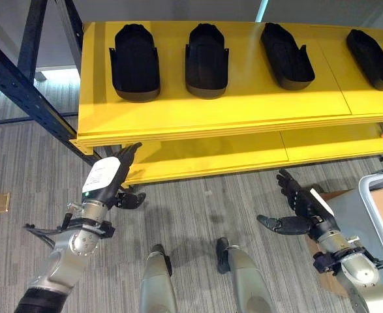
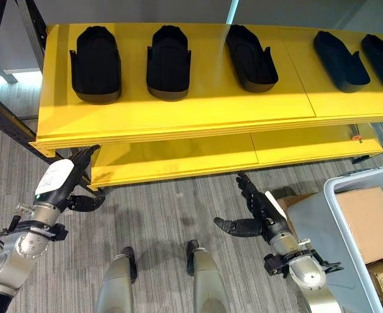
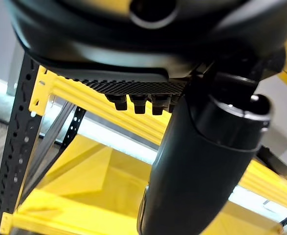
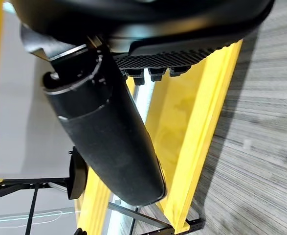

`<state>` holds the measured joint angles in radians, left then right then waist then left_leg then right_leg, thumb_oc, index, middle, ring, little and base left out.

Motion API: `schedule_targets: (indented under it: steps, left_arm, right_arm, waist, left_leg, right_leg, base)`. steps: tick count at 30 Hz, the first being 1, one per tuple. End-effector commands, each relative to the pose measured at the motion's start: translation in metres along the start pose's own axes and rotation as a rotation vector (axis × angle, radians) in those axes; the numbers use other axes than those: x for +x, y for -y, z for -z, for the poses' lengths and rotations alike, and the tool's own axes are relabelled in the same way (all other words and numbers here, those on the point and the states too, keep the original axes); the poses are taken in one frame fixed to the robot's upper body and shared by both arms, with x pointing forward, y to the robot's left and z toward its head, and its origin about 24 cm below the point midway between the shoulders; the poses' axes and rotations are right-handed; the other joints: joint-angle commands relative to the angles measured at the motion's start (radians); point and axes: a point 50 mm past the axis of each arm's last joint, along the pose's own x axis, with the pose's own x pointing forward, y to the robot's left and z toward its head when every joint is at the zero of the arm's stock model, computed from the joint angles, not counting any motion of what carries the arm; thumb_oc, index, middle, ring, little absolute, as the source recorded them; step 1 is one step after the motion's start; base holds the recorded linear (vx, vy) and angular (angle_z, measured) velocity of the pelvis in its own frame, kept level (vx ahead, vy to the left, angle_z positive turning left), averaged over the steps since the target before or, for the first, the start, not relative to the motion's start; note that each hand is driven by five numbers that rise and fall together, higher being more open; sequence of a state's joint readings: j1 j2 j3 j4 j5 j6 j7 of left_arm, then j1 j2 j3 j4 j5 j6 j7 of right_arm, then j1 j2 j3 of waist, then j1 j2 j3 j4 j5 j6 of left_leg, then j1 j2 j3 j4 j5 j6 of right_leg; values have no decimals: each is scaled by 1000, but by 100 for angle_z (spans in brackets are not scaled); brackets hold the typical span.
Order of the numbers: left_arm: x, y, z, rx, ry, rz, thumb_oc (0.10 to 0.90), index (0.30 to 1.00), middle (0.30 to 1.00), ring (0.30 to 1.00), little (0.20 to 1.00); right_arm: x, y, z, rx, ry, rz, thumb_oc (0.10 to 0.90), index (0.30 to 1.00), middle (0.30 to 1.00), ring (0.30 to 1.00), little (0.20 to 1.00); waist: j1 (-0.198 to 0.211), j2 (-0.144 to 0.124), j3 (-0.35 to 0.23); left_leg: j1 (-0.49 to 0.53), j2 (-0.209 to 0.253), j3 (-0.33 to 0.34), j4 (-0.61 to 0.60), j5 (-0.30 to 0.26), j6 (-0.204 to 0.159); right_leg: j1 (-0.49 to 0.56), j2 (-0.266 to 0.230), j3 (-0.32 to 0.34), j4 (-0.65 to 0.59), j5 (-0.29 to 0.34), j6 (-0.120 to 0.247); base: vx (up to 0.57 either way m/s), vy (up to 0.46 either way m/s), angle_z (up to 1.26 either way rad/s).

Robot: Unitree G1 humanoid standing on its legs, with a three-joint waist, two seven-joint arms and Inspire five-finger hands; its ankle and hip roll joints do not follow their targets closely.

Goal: Move parts from the plastic box to the shelf.

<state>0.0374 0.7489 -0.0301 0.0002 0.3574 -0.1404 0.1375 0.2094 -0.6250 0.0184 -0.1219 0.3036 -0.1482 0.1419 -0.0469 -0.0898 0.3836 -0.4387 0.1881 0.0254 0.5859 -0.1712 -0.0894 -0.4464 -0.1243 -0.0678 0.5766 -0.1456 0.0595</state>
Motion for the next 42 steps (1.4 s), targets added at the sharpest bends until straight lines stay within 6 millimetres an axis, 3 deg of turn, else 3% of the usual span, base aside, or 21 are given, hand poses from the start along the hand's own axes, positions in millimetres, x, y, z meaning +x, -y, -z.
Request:
schedule_targets:
  steps: [1, 6, 10, 18, 29, 42]
  left_arm:
    - [7, -27, -34, -65, 212, -112, 900, 1000, 1000, 1000, 1000]
    - [1, -23, -37, -142, 220, -112, 900, 1000, 1000, 1000, 1000]
    - [-3, -17, -43, -227, 231, -93, 900, 1000, 1000, 1000, 1000]
    - [-10, -18, -48, -249, 257, -78, 900, 1000, 1000, 1000, 1000]
    - [-8, -20, -52, -242, 274, -80, 900, 1000, 1000, 1000, 1000]
    - [-8, -18, -57, -270, 296, -55, 900, 1000, 1000, 1000, 1000]
  right_arm:
    - [8, 20, -58, -210, 285, 35, 900, 1000, 1000, 1000, 1000]
    - [21, 17, -76, -289, 368, 39, 900, 1000, 1000, 1000, 1000]
    - [45, 7, -96, -368, 455, 49, 900, 1000, 1000, 1000, 1000]
    - [74, 0, -131, -461, 579, 69, 900, 1000, 1000, 1000, 1000]
    - [109, -5, -143, -548, 549, 76, 900, 1000, 1000, 1000, 1000]
    - [134, 0, -161, -655, 522, 60, 900, 1000, 1000, 1000, 1000]
  waist:
    - [-2, 23, -91]
    - [7, 27, -92]
    - [29, 34, -87]
    - [56, 35, -91]
    - [81, 37, -89]
    - [105, 41, -79]
  left_leg:
    - [20, 53, -53, -84, 51, 0]
    - [31, 51, -55, -89, 51, 3]
    - [35, 50, -59, -84, 48, 8]
    - [32, 44, -66, -92, 52, 14]
    - [27, 41, -74, -90, 53, 19]
    - [11, 37, -80, -81, 54, 23]
  right_leg:
    - [82, -84, 39, -126, 70, 84]
    - [97, -86, 37, -127, 70, 84]
    - [108, -88, 35, -126, 67, 83]
    - [113, -92, 22, -127, 67, 79]
    - [114, -89, 16, -123, 63, 74]
    - [102, -87, 12, -115, 64, 69]
  base:
    - [0, 0, 0]
    - [0, 0, 0]
    - [0, -1, 1]
    - [-3, -18, 9]
    - [-1, -2, 1]
    - [0, 0, 0]
